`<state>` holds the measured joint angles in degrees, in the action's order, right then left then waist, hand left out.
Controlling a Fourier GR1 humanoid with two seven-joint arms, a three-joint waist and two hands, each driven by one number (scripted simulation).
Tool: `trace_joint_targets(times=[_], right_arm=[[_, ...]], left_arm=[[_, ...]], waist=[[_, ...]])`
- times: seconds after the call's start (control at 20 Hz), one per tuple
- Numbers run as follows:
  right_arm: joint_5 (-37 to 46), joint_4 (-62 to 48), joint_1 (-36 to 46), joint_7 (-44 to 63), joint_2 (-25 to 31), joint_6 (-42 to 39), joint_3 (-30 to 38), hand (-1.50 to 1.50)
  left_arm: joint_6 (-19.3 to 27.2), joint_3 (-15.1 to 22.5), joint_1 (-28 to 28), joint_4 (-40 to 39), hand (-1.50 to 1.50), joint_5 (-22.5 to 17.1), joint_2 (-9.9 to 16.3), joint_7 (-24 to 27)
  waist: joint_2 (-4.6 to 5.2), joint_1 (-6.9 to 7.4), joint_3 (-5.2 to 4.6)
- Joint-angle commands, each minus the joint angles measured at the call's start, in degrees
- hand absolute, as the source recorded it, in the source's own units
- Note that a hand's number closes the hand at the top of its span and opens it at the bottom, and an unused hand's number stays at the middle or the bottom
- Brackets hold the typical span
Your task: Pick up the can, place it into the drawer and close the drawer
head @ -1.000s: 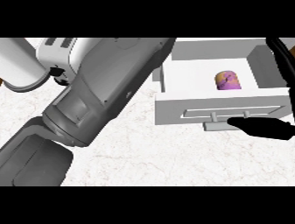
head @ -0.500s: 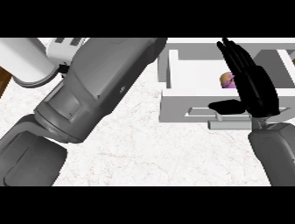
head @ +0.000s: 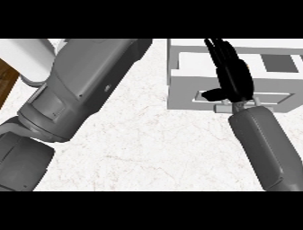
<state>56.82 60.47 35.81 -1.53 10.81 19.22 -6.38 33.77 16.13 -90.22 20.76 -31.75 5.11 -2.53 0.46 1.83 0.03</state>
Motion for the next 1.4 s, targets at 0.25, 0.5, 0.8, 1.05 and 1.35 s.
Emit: trace_joint_targets(times=[0.25, 0.5, 0.8, 1.05, 1.35], right_arm=[[3.6, -21.8, 14.7, -1.6, -1.7, 13.0, 5.7, -1.5], [4.7, -29.3, 21.6, -0.9, -0.8, 16.4, 8.0, -1.5], [6.2, -37.0, 27.1, -0.2, -1.6, 20.7, 9.2, -1.5], [3.8, -39.5, 31.1, -4.1, 1.3, 19.6, 11.7, -1.5], [-1.2, -39.6, 32.4, -7.5, -1.6, 19.6, 15.7, -1.5]], left_arm=[[-1.9, 0.0, 4.0, 5.2, -1.5, 1.4, 4.1, -2.4], [-2.8, 0.7, 7.1, 9.6, -1.5, 1.8, 6.3, -5.2], [-3.9, 1.5, 11.9, 14.5, -1.5, 2.5, 8.3, -6.3], [-4.5, 2.0, 13.4, 19.0, -1.5, 2.9, 10.3, -8.3], [-4.4, 2.2, 15.7, 24.3, -1.5, 2.6, 12.1, -10.8]], waist=[[0.32, 1.55, 0.03], [0.06, 3.18, -0.01], [0.39, 3.87, -0.02], [0.56, 4.32, 0.04], [0.26, 5.27, 0.12]])
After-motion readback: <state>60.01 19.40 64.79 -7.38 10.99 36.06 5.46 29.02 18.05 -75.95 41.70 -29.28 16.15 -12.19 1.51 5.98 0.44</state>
